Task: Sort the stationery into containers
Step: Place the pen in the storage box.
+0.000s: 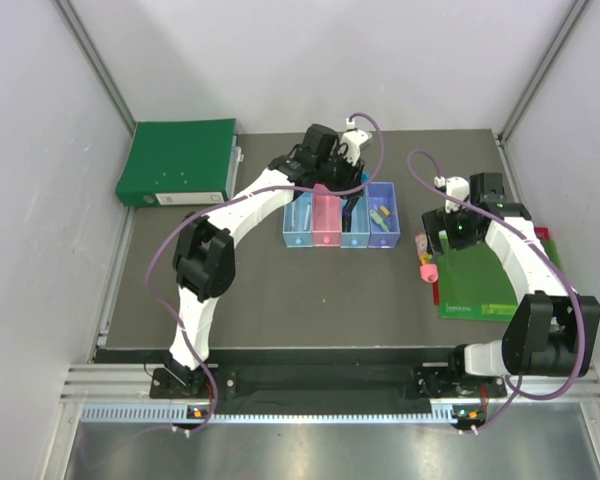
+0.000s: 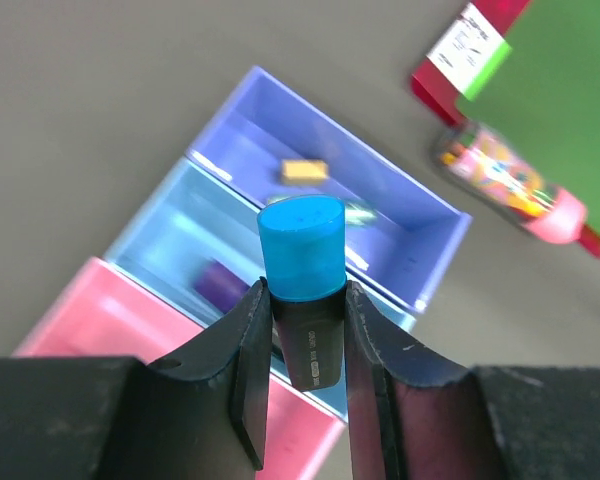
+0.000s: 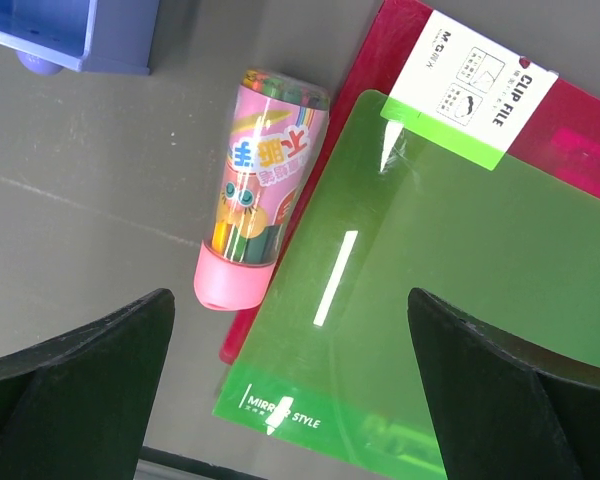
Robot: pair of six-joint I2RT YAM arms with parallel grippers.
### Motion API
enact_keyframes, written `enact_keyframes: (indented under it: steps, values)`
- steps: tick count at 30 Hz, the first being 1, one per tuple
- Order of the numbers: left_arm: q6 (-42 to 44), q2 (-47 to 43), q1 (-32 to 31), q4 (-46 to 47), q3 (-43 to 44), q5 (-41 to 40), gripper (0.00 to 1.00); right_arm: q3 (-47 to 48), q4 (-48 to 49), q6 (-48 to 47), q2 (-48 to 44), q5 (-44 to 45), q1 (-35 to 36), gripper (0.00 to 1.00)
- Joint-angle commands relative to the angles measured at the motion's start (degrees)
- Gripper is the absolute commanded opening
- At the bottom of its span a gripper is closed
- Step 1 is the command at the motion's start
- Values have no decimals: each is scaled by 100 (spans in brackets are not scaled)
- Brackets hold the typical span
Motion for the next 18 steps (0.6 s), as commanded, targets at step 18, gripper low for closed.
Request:
enact_keyframes:
  steps: [18]
  values:
    - [-704,640,26,942,-158,-507,0,125,104,55,-208,-194,-93,100]
